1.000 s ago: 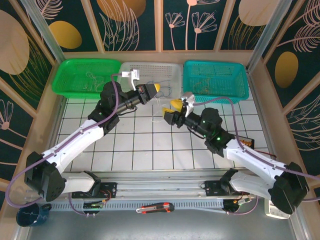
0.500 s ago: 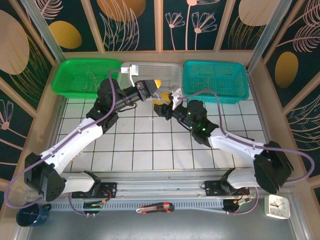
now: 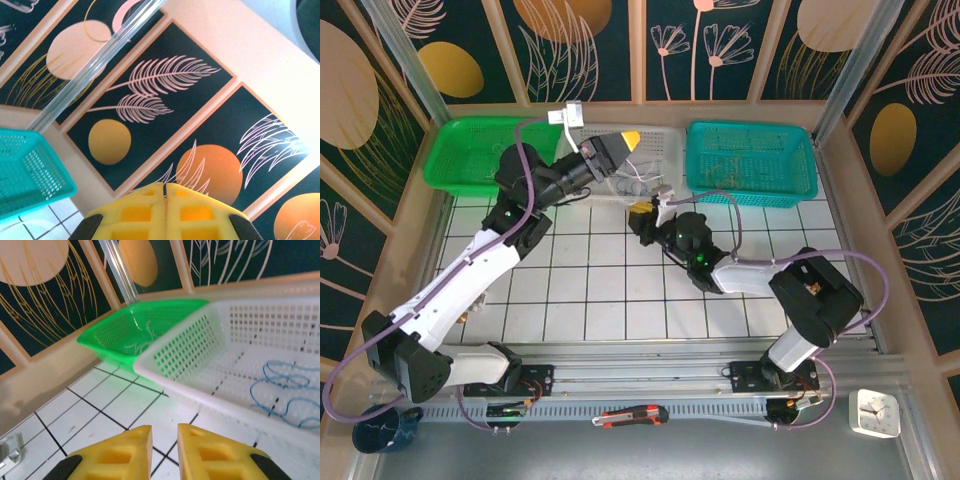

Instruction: Untangle the cables

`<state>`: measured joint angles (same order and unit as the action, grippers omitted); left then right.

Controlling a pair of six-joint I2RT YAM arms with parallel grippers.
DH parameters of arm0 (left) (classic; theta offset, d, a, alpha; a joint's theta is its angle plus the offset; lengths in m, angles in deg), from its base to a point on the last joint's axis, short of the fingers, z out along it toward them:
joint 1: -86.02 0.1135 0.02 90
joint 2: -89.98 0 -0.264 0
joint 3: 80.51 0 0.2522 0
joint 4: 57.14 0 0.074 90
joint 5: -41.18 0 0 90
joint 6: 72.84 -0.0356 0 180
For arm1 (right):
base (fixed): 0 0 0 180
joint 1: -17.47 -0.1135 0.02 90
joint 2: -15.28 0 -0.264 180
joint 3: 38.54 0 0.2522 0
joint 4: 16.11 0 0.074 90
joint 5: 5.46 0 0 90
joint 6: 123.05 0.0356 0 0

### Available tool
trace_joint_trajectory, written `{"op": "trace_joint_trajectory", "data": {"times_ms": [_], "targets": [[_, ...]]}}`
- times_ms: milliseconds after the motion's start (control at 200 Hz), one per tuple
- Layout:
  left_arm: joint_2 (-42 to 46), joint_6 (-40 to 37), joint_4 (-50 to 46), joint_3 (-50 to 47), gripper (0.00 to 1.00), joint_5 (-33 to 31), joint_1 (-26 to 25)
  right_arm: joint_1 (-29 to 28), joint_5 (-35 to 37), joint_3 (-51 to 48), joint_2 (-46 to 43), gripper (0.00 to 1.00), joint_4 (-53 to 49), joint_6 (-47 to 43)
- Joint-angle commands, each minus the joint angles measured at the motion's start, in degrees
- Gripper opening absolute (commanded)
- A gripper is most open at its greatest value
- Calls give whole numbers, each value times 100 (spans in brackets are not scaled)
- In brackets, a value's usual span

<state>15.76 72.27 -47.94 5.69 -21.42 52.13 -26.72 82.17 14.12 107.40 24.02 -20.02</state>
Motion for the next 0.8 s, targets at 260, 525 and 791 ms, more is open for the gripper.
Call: {"op": "trace_joint_trajectory", "data": {"times_ms": [260,525,791], "targets": [[-209,-1086,-1166,1419,0,-591,690,30,190,-1061,-241,25,698,754],[-504,-2324,-2150,2077,0,-1548,1399,27,298,-1428,-1215,42,-171,817],[-1103,-3005,-2163,2122,0,-2441,2332,94,292,-1337,-2198,56,-1610,826]]}}
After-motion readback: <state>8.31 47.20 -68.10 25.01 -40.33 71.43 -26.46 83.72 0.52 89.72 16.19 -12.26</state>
